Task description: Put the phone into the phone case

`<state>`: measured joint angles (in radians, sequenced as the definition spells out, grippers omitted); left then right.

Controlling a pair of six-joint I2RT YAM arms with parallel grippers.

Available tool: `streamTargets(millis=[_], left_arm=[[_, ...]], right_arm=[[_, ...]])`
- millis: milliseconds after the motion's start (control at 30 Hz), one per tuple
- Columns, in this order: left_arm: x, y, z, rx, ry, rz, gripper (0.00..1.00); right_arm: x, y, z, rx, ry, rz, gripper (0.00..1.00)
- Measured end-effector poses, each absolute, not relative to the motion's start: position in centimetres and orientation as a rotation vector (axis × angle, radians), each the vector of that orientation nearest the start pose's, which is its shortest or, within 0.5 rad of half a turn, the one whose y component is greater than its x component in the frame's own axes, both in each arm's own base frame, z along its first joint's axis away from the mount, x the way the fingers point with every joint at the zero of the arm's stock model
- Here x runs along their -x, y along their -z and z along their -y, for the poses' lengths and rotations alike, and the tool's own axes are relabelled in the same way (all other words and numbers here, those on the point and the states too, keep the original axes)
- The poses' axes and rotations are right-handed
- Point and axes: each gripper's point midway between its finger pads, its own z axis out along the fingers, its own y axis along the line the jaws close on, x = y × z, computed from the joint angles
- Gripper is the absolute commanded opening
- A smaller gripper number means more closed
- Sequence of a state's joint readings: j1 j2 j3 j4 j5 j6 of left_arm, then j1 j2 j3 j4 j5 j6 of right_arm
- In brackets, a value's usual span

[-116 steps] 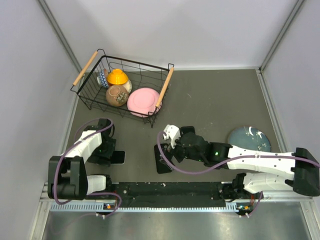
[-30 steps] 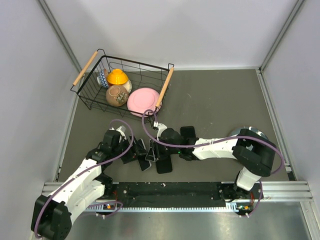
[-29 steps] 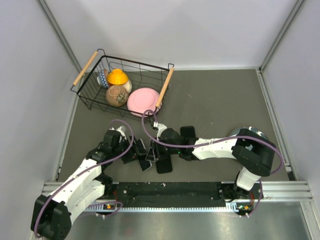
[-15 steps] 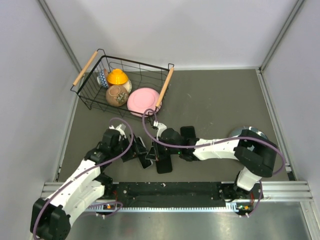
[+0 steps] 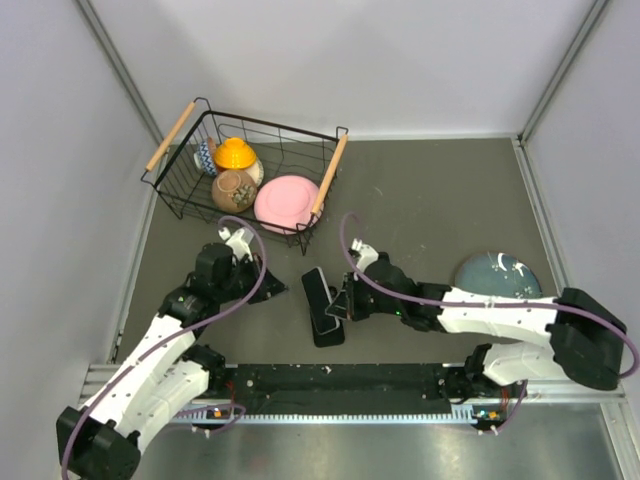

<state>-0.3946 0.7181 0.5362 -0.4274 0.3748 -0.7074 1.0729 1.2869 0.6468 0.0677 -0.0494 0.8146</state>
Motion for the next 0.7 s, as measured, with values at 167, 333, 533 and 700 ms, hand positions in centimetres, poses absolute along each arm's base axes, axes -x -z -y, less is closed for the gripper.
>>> streamTargets(millis=[167,333,533,700], left_arm=[[-18.4,-13.4,17.8,0.094,1.015,-2.35,0.0],[-17.8,-10.6,17.5,0.11,1.009,-2.379,0.0],[-16.8,-6.9,17.5,0.152,1.001,-2.46,0.0],[-16.6,-6.3,18.1,0.143,1.023,-2.462,0.0]], right_arm=[[-13.6,-10.3,-32.2,0.276,-1.062,-2.37,0.0],[-12.9,-8.3,-30.9,0.231,-1.017,-2.447,0.0],[-13.4,-7.8,-31.7,0.144,-1.08,-2.489,0.0],[-13.6,-7.5,-32.1,0.078,-1.113,-2.516,0.0]])
